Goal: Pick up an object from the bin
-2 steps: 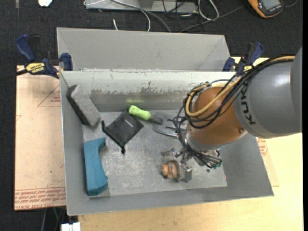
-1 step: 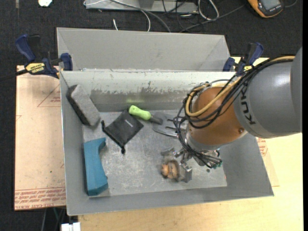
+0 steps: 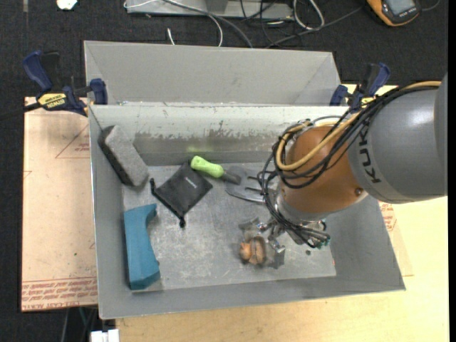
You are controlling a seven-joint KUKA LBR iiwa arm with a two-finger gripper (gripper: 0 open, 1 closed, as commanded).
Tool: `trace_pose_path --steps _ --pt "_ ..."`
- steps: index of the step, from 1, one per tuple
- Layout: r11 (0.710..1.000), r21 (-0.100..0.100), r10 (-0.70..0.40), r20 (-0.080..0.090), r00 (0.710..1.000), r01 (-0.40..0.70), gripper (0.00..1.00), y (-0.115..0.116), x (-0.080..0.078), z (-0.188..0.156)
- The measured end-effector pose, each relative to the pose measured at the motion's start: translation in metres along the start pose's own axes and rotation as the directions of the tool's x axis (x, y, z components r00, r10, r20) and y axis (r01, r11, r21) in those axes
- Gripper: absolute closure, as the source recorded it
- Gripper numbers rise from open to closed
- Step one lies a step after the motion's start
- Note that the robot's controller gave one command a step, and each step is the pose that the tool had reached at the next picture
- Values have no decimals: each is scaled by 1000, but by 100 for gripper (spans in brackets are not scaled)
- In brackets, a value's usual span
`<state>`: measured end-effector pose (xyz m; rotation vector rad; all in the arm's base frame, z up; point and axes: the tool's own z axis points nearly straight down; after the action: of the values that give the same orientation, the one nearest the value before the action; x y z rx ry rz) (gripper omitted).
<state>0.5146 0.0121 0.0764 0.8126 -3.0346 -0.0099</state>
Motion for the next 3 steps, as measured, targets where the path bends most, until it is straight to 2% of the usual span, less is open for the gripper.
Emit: trace_pose_path --steps 3 --pt "1000 -1 2 2 1000 -2 100 1 -1 -18"
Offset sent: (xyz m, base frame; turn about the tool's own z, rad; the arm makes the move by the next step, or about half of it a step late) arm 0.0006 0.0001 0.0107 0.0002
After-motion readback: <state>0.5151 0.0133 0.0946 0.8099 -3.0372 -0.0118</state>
